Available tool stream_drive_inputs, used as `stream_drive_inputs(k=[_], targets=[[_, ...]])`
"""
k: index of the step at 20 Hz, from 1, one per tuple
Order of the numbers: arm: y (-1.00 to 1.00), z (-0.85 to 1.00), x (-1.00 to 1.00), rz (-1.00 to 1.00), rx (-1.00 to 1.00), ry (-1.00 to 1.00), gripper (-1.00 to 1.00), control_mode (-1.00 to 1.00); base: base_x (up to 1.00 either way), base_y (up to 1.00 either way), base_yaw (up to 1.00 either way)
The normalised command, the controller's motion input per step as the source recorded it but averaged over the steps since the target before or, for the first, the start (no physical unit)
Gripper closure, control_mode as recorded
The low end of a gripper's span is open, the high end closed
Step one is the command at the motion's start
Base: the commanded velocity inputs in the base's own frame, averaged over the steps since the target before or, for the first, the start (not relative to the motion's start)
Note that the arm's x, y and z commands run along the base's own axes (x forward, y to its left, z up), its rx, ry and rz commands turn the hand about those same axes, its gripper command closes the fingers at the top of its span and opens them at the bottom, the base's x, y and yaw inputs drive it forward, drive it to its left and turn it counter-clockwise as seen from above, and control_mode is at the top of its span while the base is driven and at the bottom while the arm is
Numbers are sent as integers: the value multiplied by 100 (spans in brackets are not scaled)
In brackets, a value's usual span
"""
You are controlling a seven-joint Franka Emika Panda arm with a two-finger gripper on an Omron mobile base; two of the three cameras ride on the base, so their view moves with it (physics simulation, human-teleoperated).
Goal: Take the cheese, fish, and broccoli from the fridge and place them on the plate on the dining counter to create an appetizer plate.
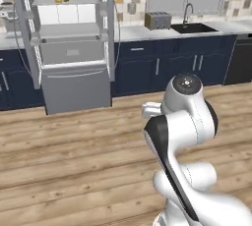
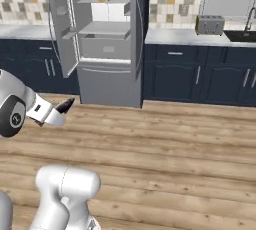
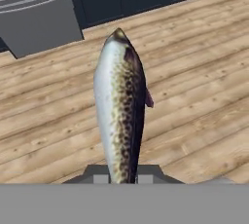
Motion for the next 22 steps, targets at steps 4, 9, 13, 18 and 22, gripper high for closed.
stream_drive_inputs(k=[4,9,13,18,22], targets=[[0,0,0,0,0,0,100,100,-100,-62,-2],[0,0,0,0,0,0,100,100,-100,-60,-3],[0,0,0,0,0,0,100,100,-100,-52,-3],[0,0,0,0,0,0,100,100,-100,-11,-2],[0,0,0,0,0,0,100,100,-100,4,0]])
